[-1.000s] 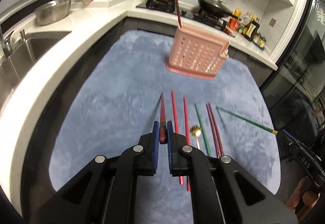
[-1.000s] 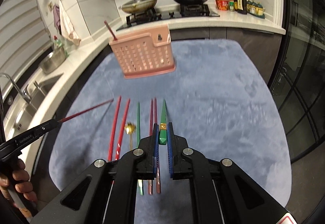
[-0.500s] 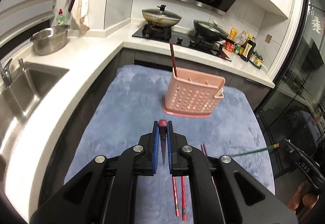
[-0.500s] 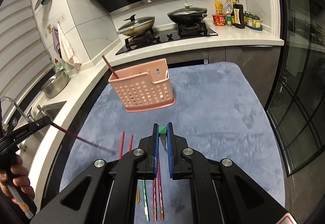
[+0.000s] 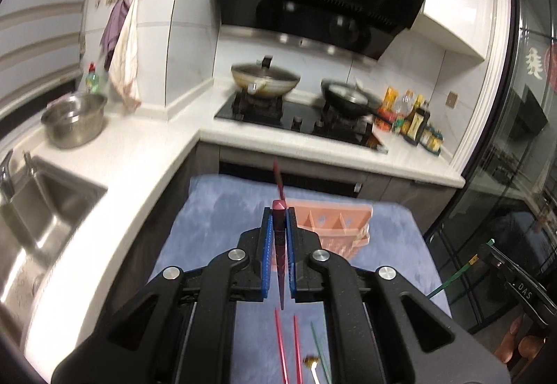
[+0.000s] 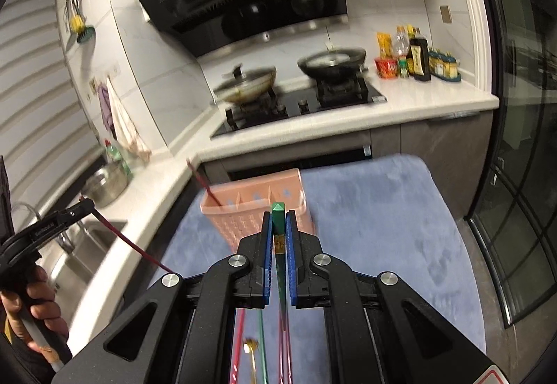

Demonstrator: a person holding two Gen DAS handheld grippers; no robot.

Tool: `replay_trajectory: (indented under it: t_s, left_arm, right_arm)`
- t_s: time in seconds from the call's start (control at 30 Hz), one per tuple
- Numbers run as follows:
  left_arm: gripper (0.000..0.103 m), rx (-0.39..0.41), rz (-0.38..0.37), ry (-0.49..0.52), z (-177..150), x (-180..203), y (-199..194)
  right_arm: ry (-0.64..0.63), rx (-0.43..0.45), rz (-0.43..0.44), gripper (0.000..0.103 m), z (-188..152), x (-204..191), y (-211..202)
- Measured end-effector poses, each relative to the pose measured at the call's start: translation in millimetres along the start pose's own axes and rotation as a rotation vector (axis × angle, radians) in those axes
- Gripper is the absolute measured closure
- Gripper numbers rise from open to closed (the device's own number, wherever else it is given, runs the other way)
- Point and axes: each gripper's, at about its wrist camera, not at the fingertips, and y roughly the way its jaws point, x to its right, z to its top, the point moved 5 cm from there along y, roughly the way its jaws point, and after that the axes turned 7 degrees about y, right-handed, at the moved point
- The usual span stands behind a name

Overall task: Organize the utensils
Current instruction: 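Lift and carry both chopsticks in left and right tools to the pink holder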

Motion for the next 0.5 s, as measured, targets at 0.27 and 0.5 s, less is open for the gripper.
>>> replay_trajectory:
  t_s: [0.27, 0.5]
  left_arm:
    - [0.096, 0.123, 0.004, 0.011, 66.0, 7.0, 9.1]
    - [0.096, 0.162, 0.011, 0.008, 97.4, 10.9, 39.5]
  right_arm:
    - [-0.001, 0.120, 0.068, 0.096, 71.6, -29.5, 19.4]
    - [-0.016, 0.161, 0.087, 0.096, 108.8, -51.7, 52.2]
